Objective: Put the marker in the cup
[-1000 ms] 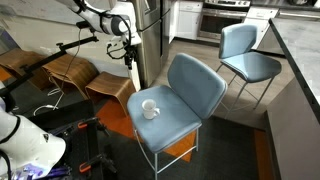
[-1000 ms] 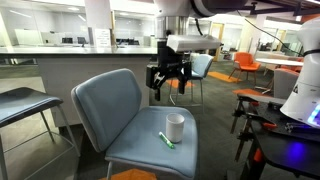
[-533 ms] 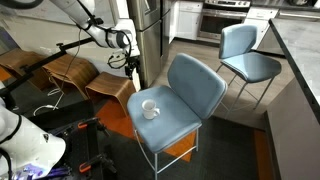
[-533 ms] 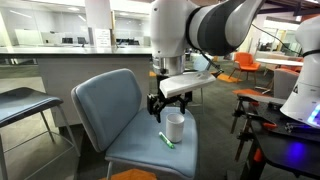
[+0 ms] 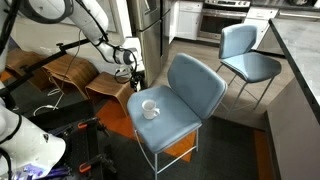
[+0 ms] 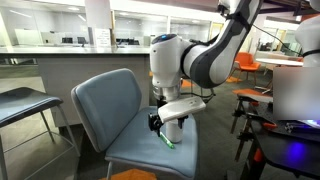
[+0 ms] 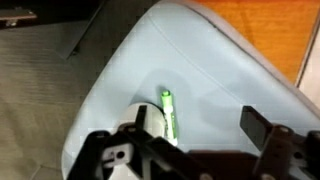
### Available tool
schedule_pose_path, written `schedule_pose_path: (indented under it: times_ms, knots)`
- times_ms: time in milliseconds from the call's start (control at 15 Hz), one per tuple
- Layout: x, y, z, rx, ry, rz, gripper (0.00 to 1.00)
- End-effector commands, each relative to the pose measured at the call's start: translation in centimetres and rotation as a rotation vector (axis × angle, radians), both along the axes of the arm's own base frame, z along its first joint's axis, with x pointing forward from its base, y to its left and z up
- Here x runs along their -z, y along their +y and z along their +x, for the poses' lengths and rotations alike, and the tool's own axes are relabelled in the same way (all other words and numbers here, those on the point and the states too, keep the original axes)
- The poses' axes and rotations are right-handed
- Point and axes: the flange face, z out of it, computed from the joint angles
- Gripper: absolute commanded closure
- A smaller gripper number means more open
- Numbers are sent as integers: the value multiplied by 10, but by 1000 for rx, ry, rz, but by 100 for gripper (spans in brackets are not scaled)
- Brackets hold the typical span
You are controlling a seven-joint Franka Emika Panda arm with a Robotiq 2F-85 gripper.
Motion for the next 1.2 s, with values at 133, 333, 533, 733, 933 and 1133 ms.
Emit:
schedule_pose_path:
  times_ms: [133,333,533,733,933,1133]
  knots:
    - [40,-18,15,11,-23,11,0]
    - [59,-27,16,15,-26,21,0]
    - [74,-33,18,25,-31,32,1]
    - [88,-35,17,39,-30,44,6]
    - [100,-42,14,57,-25,40,6]
    - [106,-52,13,71,-22,34,5]
